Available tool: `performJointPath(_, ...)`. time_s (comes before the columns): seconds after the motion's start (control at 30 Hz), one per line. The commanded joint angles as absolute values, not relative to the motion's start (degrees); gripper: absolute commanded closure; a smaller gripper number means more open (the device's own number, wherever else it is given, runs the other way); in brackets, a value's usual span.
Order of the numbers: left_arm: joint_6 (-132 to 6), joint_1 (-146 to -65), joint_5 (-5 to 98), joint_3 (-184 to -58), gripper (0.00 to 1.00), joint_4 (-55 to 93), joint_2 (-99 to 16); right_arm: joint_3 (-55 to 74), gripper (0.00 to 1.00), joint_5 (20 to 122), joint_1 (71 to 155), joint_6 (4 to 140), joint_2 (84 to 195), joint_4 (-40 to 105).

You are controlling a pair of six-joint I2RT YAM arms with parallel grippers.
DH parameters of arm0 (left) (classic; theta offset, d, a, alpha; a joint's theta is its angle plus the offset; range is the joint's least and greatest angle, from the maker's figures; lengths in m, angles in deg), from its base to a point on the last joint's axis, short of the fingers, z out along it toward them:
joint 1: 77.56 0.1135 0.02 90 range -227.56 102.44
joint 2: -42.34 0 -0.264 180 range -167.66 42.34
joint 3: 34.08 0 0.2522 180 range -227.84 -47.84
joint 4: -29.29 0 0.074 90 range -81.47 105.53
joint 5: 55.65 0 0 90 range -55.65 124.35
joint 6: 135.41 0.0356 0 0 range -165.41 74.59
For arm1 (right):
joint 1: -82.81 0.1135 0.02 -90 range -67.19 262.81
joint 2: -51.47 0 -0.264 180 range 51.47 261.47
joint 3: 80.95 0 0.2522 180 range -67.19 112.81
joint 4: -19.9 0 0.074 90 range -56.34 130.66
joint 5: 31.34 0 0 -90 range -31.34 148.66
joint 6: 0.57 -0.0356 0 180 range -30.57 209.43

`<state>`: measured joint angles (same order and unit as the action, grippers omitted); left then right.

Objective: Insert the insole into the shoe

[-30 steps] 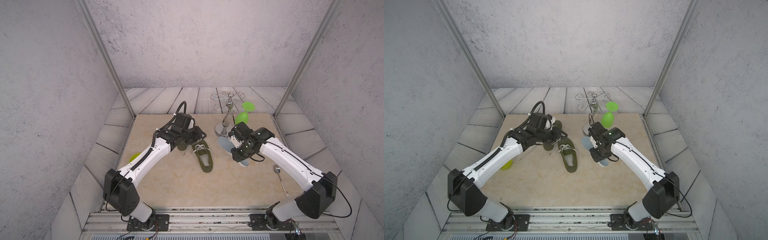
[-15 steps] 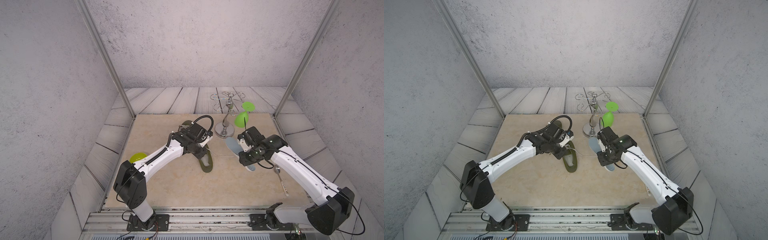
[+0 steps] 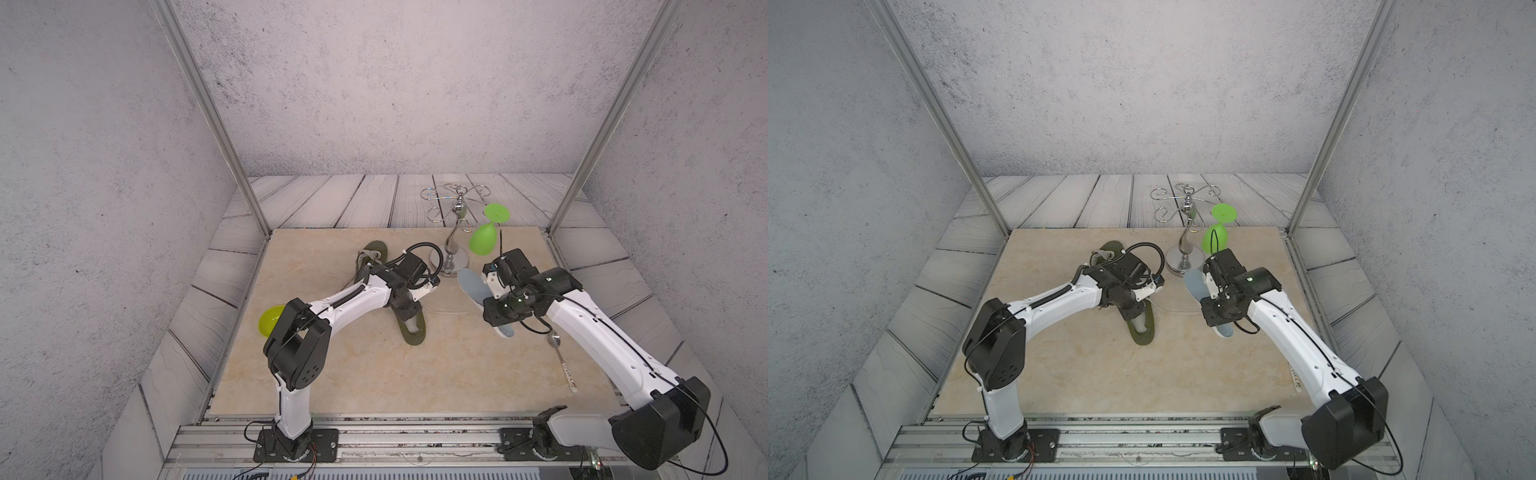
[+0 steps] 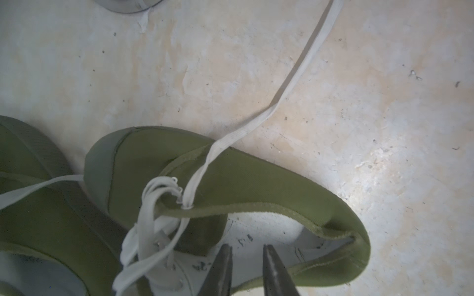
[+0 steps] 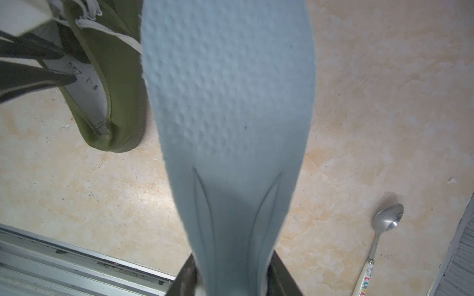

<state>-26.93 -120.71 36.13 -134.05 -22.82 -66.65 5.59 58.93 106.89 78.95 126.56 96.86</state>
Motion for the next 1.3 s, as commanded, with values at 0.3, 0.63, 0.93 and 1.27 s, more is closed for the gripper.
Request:
performJointPath(0.3, -23.94, -121.77, 27.23, -137.55, 0.68, -25.33, -71.76, 4.62, 0.6, 60.67, 105.16, 80.82, 125.2, 97.73)
performJointPath(0.63, -26.35, -121.85, 25.53, -135.41, 0.73, -24.19, -68.04, 5.24, 0.6, 61.81, 104.96, 80.86, 126.35, 97.47)
performJointPath(0.93, -26.21, -121.81, 25.02, -136.13, 0.71, -26.0, -70.78, 5.1, 0.6, 61.96, 104.96, 80.55, 126.09, 97.7)
performJointPath(1.27, -26.32, -121.77, 27.24, -134.25, 0.68, -22.31, -71.21, 5.08, 0.6, 62.15, 104.93, 80.47, 126.32, 97.56)
